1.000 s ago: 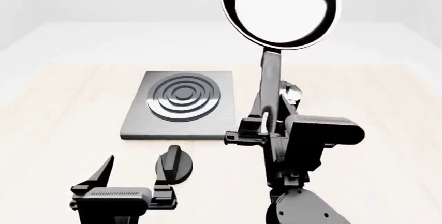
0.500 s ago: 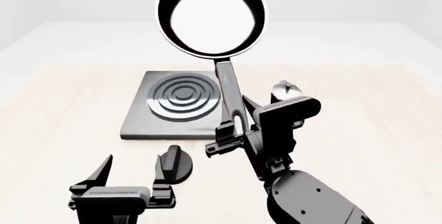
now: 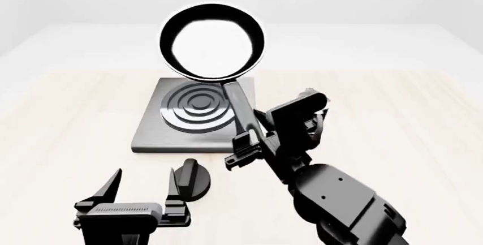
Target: Put the frying pan on the stove.
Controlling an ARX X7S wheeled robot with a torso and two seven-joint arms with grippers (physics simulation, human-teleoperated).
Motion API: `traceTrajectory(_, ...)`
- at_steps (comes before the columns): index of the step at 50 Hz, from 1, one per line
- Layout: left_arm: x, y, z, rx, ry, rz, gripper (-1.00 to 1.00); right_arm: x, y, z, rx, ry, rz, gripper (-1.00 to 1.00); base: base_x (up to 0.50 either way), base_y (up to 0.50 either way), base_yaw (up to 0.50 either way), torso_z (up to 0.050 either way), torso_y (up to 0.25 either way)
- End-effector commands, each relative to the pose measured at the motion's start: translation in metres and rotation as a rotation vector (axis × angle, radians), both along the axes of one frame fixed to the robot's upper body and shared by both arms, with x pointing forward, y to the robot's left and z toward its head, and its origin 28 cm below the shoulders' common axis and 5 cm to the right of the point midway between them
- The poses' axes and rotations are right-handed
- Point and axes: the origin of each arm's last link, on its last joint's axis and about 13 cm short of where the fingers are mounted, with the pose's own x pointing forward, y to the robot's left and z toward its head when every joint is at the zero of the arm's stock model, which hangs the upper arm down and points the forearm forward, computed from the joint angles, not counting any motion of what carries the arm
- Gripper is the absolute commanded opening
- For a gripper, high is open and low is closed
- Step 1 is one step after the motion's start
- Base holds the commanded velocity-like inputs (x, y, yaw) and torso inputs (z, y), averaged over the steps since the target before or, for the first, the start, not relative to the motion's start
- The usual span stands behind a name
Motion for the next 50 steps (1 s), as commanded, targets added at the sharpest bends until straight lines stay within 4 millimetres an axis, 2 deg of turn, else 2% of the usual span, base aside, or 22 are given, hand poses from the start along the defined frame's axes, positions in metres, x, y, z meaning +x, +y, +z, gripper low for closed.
traceTrajectory(1,-0.001,-0.001,0.0,0.004,-0.001,-0.003,1.0,0.017,-0.006,0.013,0.001,-0.025,-0.012,-1.0,0.0,0.0,0.0,0.0,0.0)
traceTrajectory(19,-0.001,-0.001,0.001,-0.005,-0.002,-0.007,1.0,0.033,0.002,0.009,-0.017,0.04,0.014,-1.0,0.0,0.0,0.0,0.001,0.002)
traceTrajectory(50,0.0,0.0,0.0,-0.003,0.002,-0.002,1.0,0.035,0.011,-0.001,-0.07,0.074,0.047,-1.0,0.0,0.0,0.0,0.001,0.002)
